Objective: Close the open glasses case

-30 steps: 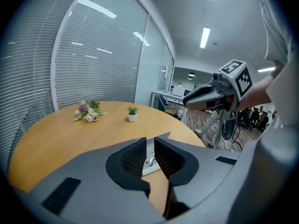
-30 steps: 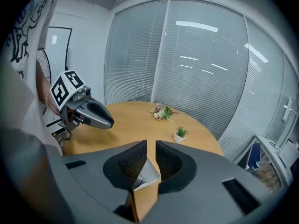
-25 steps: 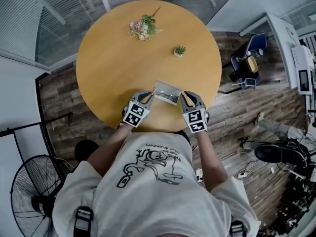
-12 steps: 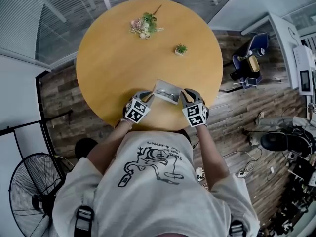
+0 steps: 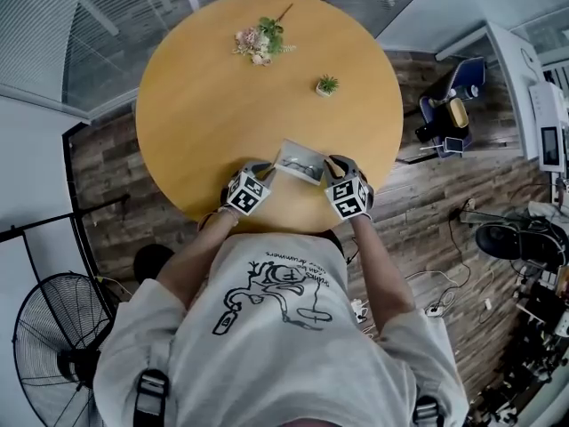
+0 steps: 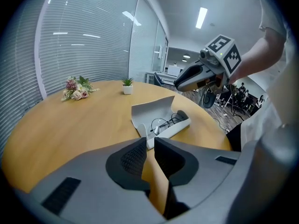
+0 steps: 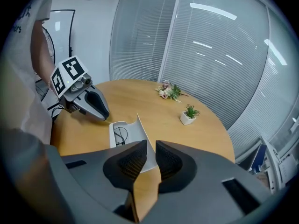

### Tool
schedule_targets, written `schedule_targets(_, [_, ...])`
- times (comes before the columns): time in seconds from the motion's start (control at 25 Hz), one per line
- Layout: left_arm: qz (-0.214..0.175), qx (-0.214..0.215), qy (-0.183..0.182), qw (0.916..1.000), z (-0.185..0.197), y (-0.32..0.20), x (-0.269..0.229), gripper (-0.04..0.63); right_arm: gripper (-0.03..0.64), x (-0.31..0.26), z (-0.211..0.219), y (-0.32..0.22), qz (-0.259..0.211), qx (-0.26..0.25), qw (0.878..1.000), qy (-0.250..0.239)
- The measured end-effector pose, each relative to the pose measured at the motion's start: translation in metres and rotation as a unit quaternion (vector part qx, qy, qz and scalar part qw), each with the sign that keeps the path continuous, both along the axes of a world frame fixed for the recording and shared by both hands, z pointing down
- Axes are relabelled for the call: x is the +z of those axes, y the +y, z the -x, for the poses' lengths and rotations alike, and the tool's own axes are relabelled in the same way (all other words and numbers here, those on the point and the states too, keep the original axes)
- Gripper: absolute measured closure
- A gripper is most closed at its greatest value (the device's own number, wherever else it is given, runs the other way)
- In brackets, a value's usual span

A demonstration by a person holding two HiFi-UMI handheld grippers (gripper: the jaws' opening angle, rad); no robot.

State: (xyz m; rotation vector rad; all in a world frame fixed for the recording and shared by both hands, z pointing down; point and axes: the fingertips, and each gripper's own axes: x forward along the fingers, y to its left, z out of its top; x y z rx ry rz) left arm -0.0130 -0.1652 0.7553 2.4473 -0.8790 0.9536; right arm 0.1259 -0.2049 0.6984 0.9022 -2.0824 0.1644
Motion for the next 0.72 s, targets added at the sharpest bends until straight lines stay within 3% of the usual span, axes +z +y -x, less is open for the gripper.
schedule_targets(0.72, [0.018, 0.019, -0.013, 0.9996, -0.009, -0.008, 0.027, 0.499, 0.538, 0.032, -0.008, -0.008, 0.024, -0.011, 0.999, 0.025])
